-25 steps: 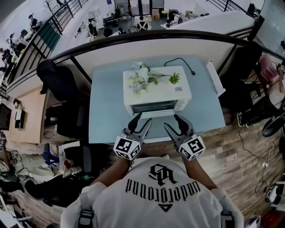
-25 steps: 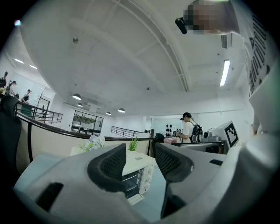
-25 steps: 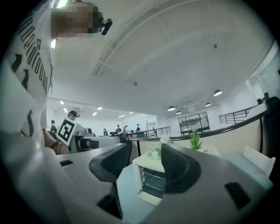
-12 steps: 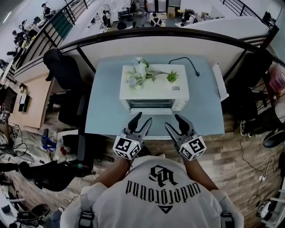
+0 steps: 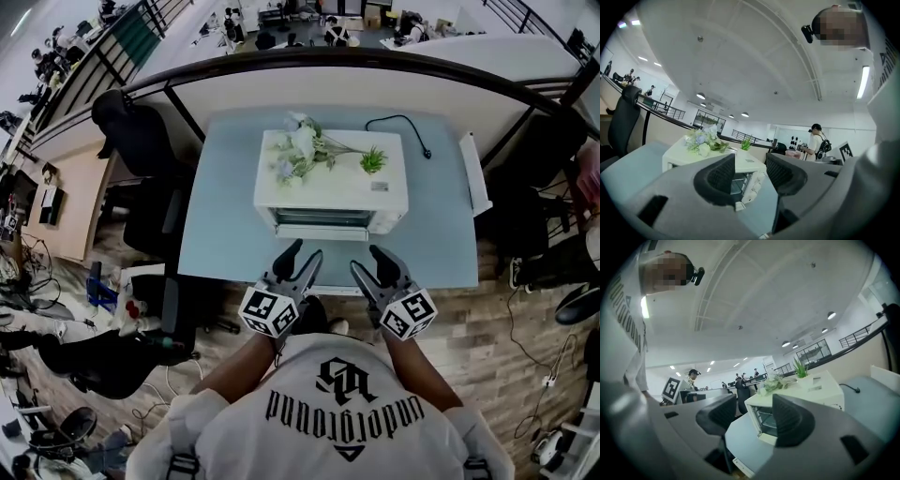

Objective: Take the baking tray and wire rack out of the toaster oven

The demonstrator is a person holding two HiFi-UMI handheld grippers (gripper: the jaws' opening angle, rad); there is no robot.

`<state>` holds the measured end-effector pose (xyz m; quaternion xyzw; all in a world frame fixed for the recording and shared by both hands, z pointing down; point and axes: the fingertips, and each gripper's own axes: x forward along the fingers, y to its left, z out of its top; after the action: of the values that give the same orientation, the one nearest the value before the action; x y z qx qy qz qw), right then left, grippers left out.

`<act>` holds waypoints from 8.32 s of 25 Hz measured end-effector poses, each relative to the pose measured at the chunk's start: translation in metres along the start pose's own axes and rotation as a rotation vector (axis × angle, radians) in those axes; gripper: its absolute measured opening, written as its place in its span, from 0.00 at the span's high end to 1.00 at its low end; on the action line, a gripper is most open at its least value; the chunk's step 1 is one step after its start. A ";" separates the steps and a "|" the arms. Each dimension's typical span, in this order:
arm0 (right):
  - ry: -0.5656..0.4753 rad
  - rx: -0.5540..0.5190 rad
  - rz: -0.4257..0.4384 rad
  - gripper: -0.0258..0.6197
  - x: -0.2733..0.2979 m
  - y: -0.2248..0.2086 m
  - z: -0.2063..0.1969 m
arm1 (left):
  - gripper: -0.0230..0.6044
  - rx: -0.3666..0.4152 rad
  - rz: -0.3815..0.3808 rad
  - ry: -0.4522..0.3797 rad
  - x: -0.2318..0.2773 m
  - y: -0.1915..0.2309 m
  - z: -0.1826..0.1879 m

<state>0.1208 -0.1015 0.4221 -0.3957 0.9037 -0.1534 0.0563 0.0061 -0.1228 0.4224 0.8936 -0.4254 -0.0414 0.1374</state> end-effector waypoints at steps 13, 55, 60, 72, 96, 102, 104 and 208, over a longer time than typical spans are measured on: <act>0.015 0.306 -0.043 0.62 0.033 -0.040 -0.046 | 0.62 -0.318 0.006 0.030 0.033 0.043 -0.052; -0.200 0.841 -0.148 0.64 0.180 -0.173 -0.117 | 0.64 -0.960 0.089 -0.117 0.149 0.188 -0.133; -0.191 0.872 -0.200 0.72 0.178 -0.180 -0.125 | 0.78 -0.961 0.075 -0.129 0.151 0.189 -0.132; -0.196 0.845 -0.192 0.94 0.179 -0.179 -0.121 | 0.95 -0.941 0.110 -0.105 0.150 0.193 -0.137; -0.120 0.919 -0.226 0.95 0.115 -0.125 -0.153 | 0.96 -0.968 0.150 -0.084 0.082 0.144 -0.158; -0.107 0.921 -0.218 0.95 0.097 -0.104 -0.158 | 0.97 -0.975 0.157 -0.090 0.059 0.129 -0.162; -0.104 0.923 -0.211 0.95 0.091 -0.098 -0.159 | 0.97 -0.975 0.158 -0.092 0.052 0.124 -0.163; -0.387 0.804 -0.470 0.94 -0.358 -0.150 -0.107 | 0.97 -0.894 -0.300 0.276 0.103 -0.309 -0.247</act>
<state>0.4452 0.0902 0.5646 -0.5565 0.6328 -0.4217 0.3346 0.3502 0.0351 0.5769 0.7957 -0.2103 -0.1206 0.5551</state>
